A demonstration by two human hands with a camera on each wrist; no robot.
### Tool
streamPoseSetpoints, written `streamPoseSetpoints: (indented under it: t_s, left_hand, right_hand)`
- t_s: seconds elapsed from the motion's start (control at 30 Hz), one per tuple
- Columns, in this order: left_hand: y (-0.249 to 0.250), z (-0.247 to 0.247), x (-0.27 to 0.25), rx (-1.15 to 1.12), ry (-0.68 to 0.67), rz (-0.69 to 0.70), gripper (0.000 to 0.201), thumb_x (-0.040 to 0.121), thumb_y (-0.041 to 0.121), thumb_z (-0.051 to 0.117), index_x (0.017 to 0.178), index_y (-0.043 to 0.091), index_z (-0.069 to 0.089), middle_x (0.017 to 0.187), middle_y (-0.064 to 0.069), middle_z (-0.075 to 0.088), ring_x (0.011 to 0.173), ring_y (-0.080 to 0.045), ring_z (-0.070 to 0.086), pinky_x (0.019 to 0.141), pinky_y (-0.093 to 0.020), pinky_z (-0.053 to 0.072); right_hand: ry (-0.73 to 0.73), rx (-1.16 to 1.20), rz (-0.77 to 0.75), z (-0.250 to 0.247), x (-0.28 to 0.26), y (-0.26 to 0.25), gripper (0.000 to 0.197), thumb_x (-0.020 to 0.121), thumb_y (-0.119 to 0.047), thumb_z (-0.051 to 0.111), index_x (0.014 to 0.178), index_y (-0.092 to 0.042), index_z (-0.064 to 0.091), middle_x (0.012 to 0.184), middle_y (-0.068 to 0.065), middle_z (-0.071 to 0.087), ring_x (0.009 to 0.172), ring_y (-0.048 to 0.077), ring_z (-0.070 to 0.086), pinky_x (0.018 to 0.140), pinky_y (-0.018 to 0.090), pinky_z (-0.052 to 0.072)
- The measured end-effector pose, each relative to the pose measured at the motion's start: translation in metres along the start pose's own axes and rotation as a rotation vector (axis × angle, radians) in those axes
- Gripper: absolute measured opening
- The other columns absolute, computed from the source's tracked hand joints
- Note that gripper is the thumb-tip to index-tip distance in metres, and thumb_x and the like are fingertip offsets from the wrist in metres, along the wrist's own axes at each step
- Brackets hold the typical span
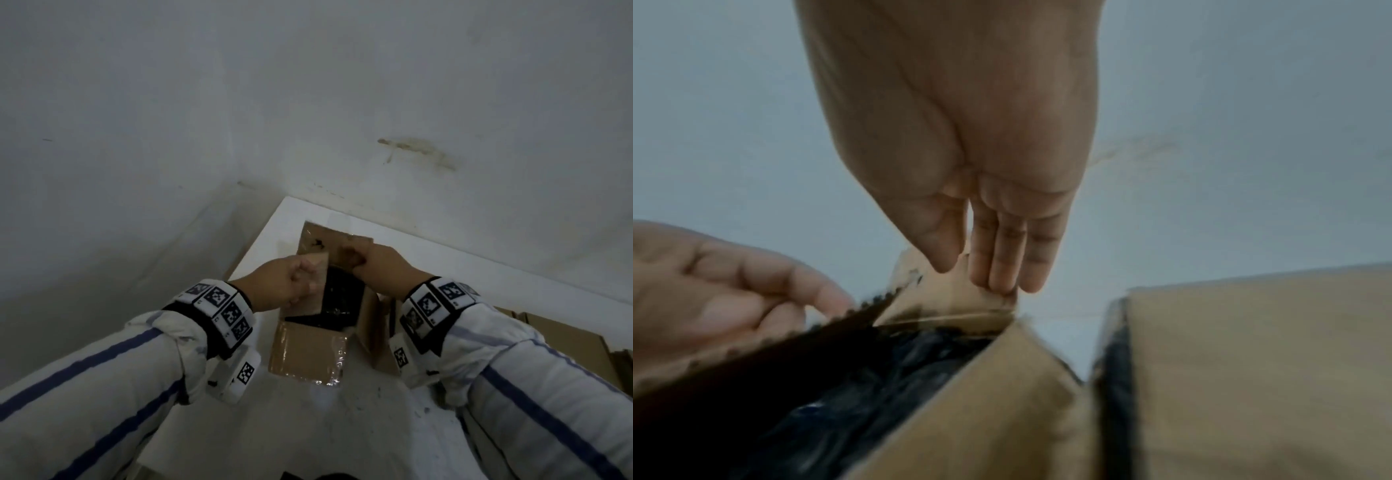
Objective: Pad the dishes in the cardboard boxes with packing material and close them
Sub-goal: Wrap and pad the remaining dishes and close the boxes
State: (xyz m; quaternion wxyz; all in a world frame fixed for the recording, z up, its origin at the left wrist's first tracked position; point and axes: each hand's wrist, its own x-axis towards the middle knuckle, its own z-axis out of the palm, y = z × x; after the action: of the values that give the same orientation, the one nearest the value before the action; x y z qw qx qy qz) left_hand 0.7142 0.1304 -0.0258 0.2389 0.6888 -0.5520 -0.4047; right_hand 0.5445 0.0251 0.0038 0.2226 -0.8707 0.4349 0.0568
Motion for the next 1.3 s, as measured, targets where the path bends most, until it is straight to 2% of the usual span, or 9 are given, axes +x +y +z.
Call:
streamPoseSetpoints:
  t_s: [0.13, 0.37, 0.63, 0.8, 0.97, 1.07, 1.13, 1.2, 1.3]
  left_hand:
    - [0.006, 0.015, 0.016, 0.395, 0.0, 0.002, 0.046, 0.093, 0.008, 0.046, 0.139, 0.012, 0.043, 0.144, -0.009, 0.043, 0.129, -0.022, 0.043, 0.102, -0.024, 0.034]
    - [0.008, 0.018, 0.018, 0.454, -0.024, -0.023, 0.05, 0.089, 0.002, 0.049, 0.138, 0.008, 0.042, 0.142, -0.014, 0.039, 0.124, -0.026, 0.047, 0.101, -0.027, 0.039]
    - [0.004, 0.016, 0.014, 0.504, -0.018, -0.082, 0.055, 0.09, 0.004, 0.047, 0.142, 0.012, 0.035, 0.145, -0.015, 0.031, 0.126, -0.029, 0.044, 0.103, -0.031, 0.038]
    - [0.002, 0.011, 0.011, 0.496, -0.01, -0.086, 0.055, 0.09, 0.003, 0.047, 0.142, 0.013, 0.035, 0.145, -0.015, 0.031, 0.127, -0.03, 0.043, 0.104, -0.031, 0.038]
    - [0.006, 0.017, 0.011, 0.524, -0.047, -0.046, 0.056, 0.089, 0.005, 0.05, 0.143, 0.012, 0.034, 0.142, -0.016, 0.034, 0.125, -0.03, 0.044, 0.103, -0.03, 0.036]
    - [0.007, 0.02, 0.013, 0.541, -0.058, -0.015, 0.054, 0.09, 0.003, 0.046, 0.143, 0.01, 0.035, 0.136, -0.017, 0.039, 0.122, -0.03, 0.046, 0.099, -0.028, 0.038]
    - [0.006, 0.016, 0.011, 0.523, -0.049, 0.007, 0.052, 0.089, -0.001, 0.045, 0.139, 0.008, 0.041, 0.136, -0.016, 0.042, 0.122, -0.028, 0.047, 0.099, -0.027, 0.037]
    - [0.003, 0.009, 0.007, 0.484, -0.043, 0.022, 0.048, 0.085, -0.005, 0.045, 0.131, 0.008, 0.051, 0.135, -0.012, 0.046, 0.121, -0.026, 0.048, 0.097, -0.025, 0.038]
    - [-0.007, -0.003, -0.005, 0.487, -0.122, 0.044, 0.049, 0.079, -0.01, 0.045, 0.114, 0.022, 0.058, 0.132, -0.007, 0.047, 0.118, -0.026, 0.046, 0.094, -0.028, 0.039]
  right_hand:
    - [-0.084, -0.019, 0.097, 0.006, -0.009, 0.02, 0.054, 0.091, -0.009, 0.048, 0.142, -0.02, 0.034, 0.132, 0.013, 0.047, 0.118, 0.029, 0.05, 0.095, 0.032, 0.042]
    - [-0.069, -0.066, 0.179, 0.03, -0.012, 0.02, 0.033, 0.079, -0.003, 0.045, 0.109, -0.016, 0.04, 0.107, 0.006, 0.053, 0.1, 0.028, 0.055, 0.108, 0.047, 0.025]
    - [-0.14, 0.008, 0.131, 0.012, 0.001, 0.017, 0.019, 0.083, -0.016, 0.053, 0.092, -0.024, 0.039, 0.081, -0.004, 0.047, 0.085, 0.021, 0.049, 0.076, 0.031, 0.035]
    - [-0.155, 0.162, 0.08, 0.0, 0.002, 0.013, 0.016, 0.084, -0.015, 0.062, 0.095, -0.019, 0.051, 0.095, 0.0, 0.051, 0.088, 0.016, 0.047, 0.063, 0.023, 0.036]
    - [-0.248, -0.046, 0.15, -0.027, -0.005, 0.001, 0.028, 0.09, -0.009, 0.054, 0.115, -0.004, 0.063, 0.111, 0.014, 0.062, 0.096, 0.024, 0.059, 0.071, 0.031, 0.049]
    - [-0.183, 0.359, 0.223, -0.033, -0.004, -0.002, 0.01, 0.088, -0.003, 0.054, 0.091, 0.0, 0.063, 0.091, 0.02, 0.068, 0.067, 0.023, 0.063, 0.066, 0.034, 0.057]
    - [-0.149, 0.61, 0.244, -0.032, -0.003, -0.004, 0.006, 0.088, -0.004, 0.057, 0.082, -0.006, 0.057, 0.076, 0.014, 0.062, 0.064, 0.022, 0.062, 0.067, 0.035, 0.058]
    - [-0.136, 0.658, 0.202, -0.025, -0.002, -0.006, 0.007, 0.086, -0.005, 0.06, 0.091, -0.009, 0.056, 0.08, 0.011, 0.059, 0.071, 0.022, 0.061, 0.075, 0.039, 0.056]
    - [-0.118, 0.327, 0.064, -0.012, -0.003, -0.006, 0.035, 0.085, -0.006, 0.055, 0.118, -0.017, 0.053, 0.108, 0.007, 0.056, 0.096, 0.02, 0.056, 0.085, 0.034, 0.049]
